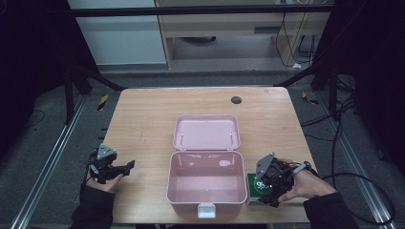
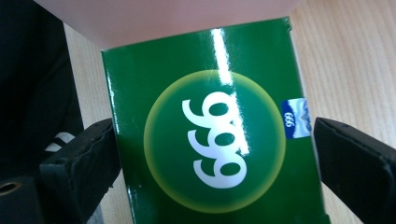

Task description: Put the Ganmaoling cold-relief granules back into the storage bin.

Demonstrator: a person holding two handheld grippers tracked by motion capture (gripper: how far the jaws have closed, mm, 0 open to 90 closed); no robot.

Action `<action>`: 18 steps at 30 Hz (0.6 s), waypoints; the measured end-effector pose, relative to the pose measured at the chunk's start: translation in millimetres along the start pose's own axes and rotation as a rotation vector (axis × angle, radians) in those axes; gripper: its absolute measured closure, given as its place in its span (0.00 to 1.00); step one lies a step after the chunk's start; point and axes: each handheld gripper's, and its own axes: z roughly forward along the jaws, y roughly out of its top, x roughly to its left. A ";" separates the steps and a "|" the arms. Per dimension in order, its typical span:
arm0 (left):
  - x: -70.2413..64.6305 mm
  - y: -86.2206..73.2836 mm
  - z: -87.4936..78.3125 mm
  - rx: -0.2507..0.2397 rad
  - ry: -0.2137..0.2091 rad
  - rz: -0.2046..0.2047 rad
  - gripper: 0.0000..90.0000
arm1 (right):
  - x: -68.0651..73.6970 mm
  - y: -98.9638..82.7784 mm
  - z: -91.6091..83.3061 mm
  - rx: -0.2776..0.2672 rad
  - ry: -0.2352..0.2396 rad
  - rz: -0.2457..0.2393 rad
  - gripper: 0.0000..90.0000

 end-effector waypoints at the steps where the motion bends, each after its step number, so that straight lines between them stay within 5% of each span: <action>1: -0.3 -0.1 0.4 0.004 0.000 -0.001 0.22 | 0.1 -0.1 1.4 0.004 0.005 0.004 0.05; 18: -0.7 -0.3 1.9 0.014 0.002 0.013 0.22 | -2.5 2.7 15.1 0.028 0.044 -0.024 0.09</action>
